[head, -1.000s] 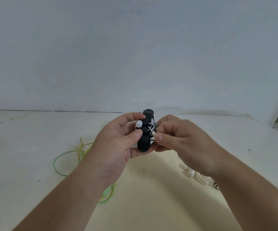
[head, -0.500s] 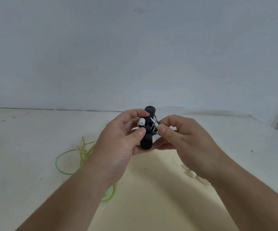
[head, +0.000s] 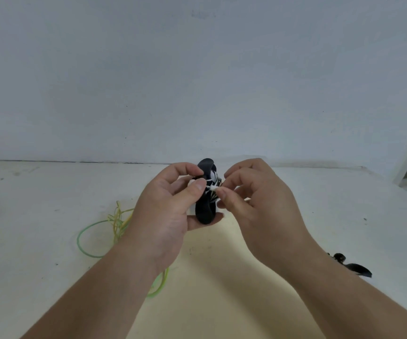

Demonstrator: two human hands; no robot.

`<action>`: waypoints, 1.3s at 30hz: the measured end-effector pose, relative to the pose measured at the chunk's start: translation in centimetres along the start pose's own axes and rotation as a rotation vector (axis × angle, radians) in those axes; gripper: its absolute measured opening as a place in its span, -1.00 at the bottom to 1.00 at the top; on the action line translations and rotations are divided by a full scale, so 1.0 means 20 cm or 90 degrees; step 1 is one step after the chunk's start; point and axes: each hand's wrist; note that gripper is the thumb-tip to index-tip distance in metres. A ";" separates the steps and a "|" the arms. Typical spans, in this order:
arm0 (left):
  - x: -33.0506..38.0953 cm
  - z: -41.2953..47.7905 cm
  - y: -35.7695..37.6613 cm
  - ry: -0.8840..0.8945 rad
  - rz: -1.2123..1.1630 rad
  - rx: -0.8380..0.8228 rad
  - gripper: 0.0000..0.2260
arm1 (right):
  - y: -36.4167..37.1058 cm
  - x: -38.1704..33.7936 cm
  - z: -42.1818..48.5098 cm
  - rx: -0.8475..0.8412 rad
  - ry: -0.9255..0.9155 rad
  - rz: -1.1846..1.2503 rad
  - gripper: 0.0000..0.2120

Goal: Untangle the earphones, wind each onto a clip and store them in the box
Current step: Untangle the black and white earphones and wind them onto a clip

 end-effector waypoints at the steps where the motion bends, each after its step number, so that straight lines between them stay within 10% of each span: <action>1: 0.00 0.00 0.00 -0.002 -0.007 0.002 -0.90 | 0.01 0.00 -0.01 0.015 -0.005 0.003 -0.84; 39: 0.00 0.03 -0.07 0.108 0.067 -0.098 -0.78 | -0.01 0.01 0.01 -0.027 -0.030 0.032 -0.75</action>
Point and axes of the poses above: each hand's wrist, its own z-axis towards the middle knuckle, its own y-axis out of the palm, x = y × z, and after that the axes turned 13 degrees about y, right-handed
